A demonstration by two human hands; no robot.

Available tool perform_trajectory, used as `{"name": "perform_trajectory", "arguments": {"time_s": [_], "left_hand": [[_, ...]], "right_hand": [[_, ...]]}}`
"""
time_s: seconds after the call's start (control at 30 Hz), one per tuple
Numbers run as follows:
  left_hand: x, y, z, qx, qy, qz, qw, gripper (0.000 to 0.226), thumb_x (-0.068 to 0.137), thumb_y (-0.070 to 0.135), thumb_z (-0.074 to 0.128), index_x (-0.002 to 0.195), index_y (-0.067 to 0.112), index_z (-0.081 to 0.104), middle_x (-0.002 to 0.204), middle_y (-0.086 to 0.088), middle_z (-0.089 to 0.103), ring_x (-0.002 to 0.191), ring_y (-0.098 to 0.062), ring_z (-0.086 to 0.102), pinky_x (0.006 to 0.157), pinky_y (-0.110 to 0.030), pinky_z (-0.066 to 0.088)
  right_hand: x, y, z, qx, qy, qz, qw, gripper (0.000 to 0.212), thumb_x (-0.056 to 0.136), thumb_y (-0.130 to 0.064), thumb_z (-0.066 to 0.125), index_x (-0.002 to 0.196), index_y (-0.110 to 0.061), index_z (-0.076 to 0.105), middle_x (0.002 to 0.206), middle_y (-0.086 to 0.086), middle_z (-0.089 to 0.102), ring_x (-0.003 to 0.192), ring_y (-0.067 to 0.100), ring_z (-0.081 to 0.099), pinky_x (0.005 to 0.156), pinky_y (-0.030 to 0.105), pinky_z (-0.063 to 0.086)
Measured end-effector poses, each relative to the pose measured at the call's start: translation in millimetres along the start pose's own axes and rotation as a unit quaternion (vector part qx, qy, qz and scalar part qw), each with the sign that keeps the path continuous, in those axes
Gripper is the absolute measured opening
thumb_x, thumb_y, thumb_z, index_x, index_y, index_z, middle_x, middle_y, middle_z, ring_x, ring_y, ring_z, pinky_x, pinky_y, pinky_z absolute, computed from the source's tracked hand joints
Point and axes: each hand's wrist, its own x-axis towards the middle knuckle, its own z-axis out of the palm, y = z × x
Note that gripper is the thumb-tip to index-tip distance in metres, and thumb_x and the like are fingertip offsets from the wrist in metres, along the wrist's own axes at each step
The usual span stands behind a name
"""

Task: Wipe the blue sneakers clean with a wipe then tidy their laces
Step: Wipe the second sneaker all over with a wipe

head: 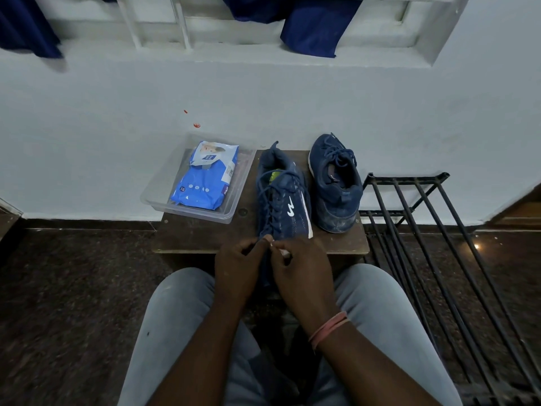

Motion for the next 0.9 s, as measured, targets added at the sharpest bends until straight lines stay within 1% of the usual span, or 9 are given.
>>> {"name": "perform_trajectory", "arguments": {"time_s": [0.07,0.2,0.33,0.4,0.5,0.57,0.73,0.83,0.9], "left_hand": [[-1.7,2.7,-0.6,-0.005,-0.009,-0.002,1.000,0.019,0.088,0.034,0.079,0.074,0.021,0.082,0.061,0.004,0.072,0.060,-0.011,0.067,0.061,-0.031,0.052],[-6.0,7.0,6.2,-0.027,-0.021,-0.010,0.999,0.026,0.086,0.030,0.081,0.062,0.022,0.077,0.051,0.010,0.065,0.052,-0.002,0.057,0.054,-0.022,0.045],[-3.5,1.9,5.7,-0.015,-0.014,0.006,1.000,0.033,0.086,0.030,0.080,0.055,0.021,0.073,0.045,0.010,0.057,0.048,-0.003,0.050,0.054,-0.024,0.041],[-3.2,1.9,4.7,-0.020,-0.012,0.004,1.000,0.030,0.086,0.029,0.081,0.057,0.023,0.075,0.045,0.011,0.058,0.048,-0.002,0.050,0.055,-0.023,0.041],[-5.5,4.0,7.4,-0.020,-0.024,0.013,0.999,0.034,0.087,0.028,0.080,0.055,0.023,0.072,0.046,0.012,0.057,0.048,0.000,0.049,0.053,-0.020,0.041],[-5.9,2.6,9.3,-0.018,-0.023,0.025,0.999,0.040,0.088,0.026,0.080,0.050,0.019,0.067,0.045,0.010,0.054,0.048,0.000,0.047,0.051,-0.019,0.039],[-2.4,-3.6,6.7,-0.026,-0.013,0.019,0.999,0.038,0.088,0.025,0.080,0.051,0.029,0.071,0.044,0.012,0.054,0.047,0.001,0.046,0.053,-0.024,0.040],[-4.3,-0.2,7.5,-0.014,-0.027,0.032,0.999,0.048,0.088,0.024,0.079,0.044,0.032,0.064,0.041,0.014,0.050,0.046,0.003,0.044,0.051,-0.021,0.037],[-4.9,-0.1,8.3,-0.013,-0.024,0.030,0.999,0.046,0.088,0.024,0.080,0.045,0.031,0.065,0.043,0.014,0.053,0.046,0.003,0.047,0.050,-0.020,0.038]], "right_hand": [[5.1,8.4,-5.2,-0.033,-0.009,0.006,0.999,0.014,0.087,-0.028,0.069,0.075,-0.025,0.076,0.075,-0.007,0.071,0.072,0.014,0.060,0.073,0.037,0.050],[22.2,35.9,-10.5,-0.074,0.023,0.133,0.988,0.015,0.085,-0.035,0.064,0.078,-0.027,0.074,0.078,-0.006,0.073,0.078,0.022,0.065,0.079,0.043,0.051],[8.5,19.4,-3.0,0.028,-0.037,0.048,0.998,0.019,0.087,-0.026,0.064,0.070,-0.020,0.072,0.071,-0.006,0.069,0.069,0.016,0.062,0.072,0.043,0.052],[4.4,15.1,-3.9,0.020,-0.048,0.030,0.998,0.019,0.087,-0.028,0.066,0.070,-0.021,0.073,0.071,-0.007,0.068,0.069,0.015,0.061,0.072,0.042,0.052],[17.7,32.7,-5.3,-0.060,-0.003,0.086,0.994,0.013,0.083,-0.026,0.067,0.072,-0.025,0.073,0.077,-0.007,0.071,0.076,0.022,0.063,0.078,0.043,0.049],[23.8,40.3,-6.2,-0.049,0.009,0.117,0.992,0.012,0.083,-0.024,0.066,0.073,-0.025,0.072,0.077,-0.005,0.071,0.076,0.022,0.063,0.079,0.044,0.050],[4.2,21.4,-1.6,-0.001,-0.060,0.033,0.998,0.014,0.085,-0.030,0.065,0.072,-0.027,0.070,0.076,-0.011,0.068,0.077,0.016,0.061,0.081,0.043,0.047],[19.7,32.1,-6.3,-0.074,-0.008,0.077,0.994,0.010,0.084,-0.029,0.068,0.075,-0.029,0.072,0.081,-0.010,0.071,0.084,0.018,0.060,0.083,0.037,0.038],[27.4,39.4,-7.4,-0.053,-0.002,0.103,0.993,0.009,0.085,-0.029,0.067,0.078,-0.029,0.073,0.083,-0.010,0.072,0.086,0.019,0.062,0.088,0.040,0.042]]}}
